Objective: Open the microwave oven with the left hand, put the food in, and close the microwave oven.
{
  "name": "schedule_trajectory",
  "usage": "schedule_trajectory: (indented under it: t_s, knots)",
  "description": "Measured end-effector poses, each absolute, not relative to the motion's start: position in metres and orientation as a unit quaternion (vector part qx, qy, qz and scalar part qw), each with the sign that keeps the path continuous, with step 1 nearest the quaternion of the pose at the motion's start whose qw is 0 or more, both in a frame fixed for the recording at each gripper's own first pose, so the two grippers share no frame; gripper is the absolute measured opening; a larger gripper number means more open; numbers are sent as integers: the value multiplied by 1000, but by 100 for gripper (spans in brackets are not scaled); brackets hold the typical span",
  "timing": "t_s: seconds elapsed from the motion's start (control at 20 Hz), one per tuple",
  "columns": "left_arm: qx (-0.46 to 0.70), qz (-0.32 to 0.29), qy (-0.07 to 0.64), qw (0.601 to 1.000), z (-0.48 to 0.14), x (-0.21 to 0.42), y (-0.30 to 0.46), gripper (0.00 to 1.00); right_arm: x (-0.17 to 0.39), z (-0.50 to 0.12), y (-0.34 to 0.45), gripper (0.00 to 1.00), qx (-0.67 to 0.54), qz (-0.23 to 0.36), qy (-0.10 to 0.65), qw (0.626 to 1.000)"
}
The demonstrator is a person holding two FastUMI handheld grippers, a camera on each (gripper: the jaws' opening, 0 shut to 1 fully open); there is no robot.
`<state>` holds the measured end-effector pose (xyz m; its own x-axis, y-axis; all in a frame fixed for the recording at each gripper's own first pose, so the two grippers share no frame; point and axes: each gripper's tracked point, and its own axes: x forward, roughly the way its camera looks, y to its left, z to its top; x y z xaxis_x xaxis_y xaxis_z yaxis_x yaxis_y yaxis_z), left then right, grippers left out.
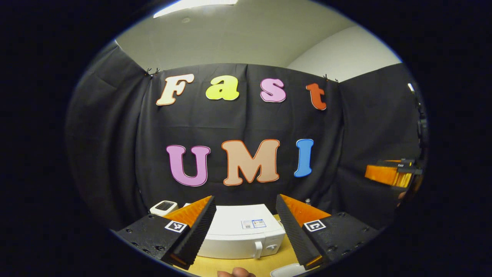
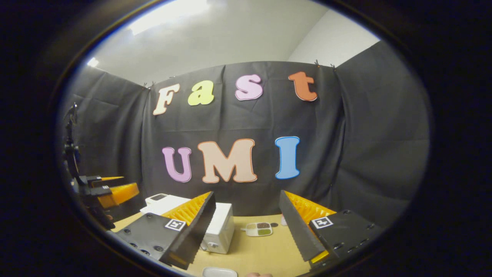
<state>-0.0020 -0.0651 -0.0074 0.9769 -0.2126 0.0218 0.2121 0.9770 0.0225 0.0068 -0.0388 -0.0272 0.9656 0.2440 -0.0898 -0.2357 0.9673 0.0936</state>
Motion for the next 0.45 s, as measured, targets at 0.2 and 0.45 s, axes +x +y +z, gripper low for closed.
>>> schedule_trajectory:
  t_s: [0.2,0.45]
  knots:
    - [6,-77,-40,996,30,-16,-52,94,3,-25,-40,96,42,123,48,990]
    - [8,-67,-49,997,50,-27,-52,92,1,-21,-40,96,44,120,45,991]
